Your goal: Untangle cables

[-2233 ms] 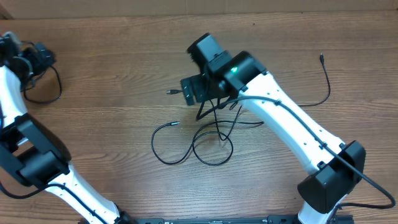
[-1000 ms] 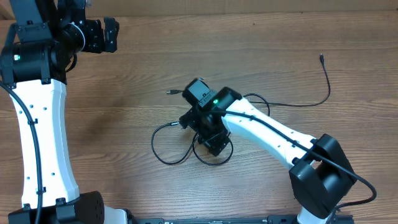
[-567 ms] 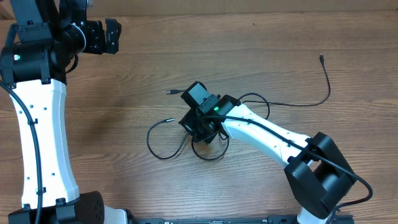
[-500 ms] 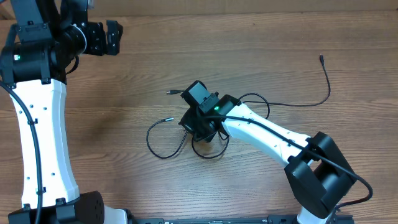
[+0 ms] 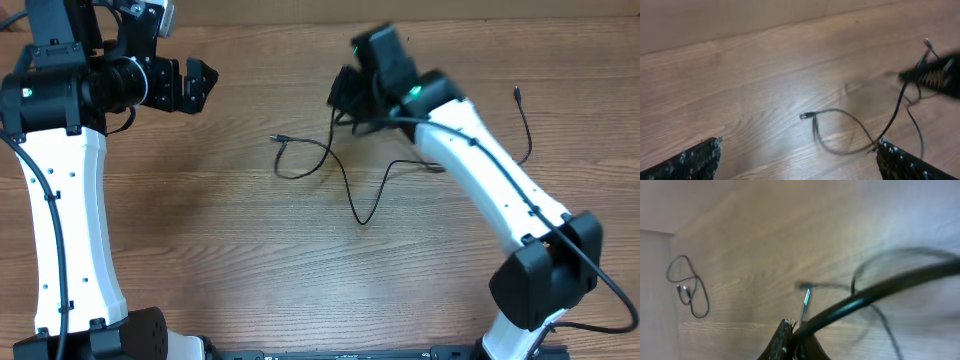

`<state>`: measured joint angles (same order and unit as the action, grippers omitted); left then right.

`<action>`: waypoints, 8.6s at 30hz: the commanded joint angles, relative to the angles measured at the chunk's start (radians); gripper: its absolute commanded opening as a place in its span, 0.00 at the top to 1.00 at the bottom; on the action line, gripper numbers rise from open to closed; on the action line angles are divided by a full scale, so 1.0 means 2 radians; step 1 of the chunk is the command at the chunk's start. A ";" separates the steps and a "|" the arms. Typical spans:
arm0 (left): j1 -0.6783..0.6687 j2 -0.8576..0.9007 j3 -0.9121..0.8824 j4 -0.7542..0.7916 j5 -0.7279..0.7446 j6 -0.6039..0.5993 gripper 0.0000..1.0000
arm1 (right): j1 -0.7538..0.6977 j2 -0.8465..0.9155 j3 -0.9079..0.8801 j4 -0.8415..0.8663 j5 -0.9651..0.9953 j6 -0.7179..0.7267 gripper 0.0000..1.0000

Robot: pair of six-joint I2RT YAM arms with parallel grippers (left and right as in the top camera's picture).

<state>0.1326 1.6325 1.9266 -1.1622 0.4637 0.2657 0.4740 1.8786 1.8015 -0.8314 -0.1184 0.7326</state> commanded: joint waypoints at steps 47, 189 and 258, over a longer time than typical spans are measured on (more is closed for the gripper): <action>-0.110 0.097 0.003 0.024 0.453 0.357 0.00 | -0.017 -0.008 0.349 -0.088 -0.386 -0.120 0.96; 0.432 0.076 -0.256 0.254 -0.181 -0.279 0.95 | -0.071 -0.007 0.061 -0.274 -0.006 -0.175 0.00; 0.073 -0.120 -0.210 0.226 -0.022 -0.149 0.00 | -0.071 -0.007 0.061 -0.269 0.121 -0.193 0.00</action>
<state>0.3653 1.4097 1.4887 -0.7036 0.3744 -0.1429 0.3336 1.8767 1.9236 -1.3739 0.0307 0.3580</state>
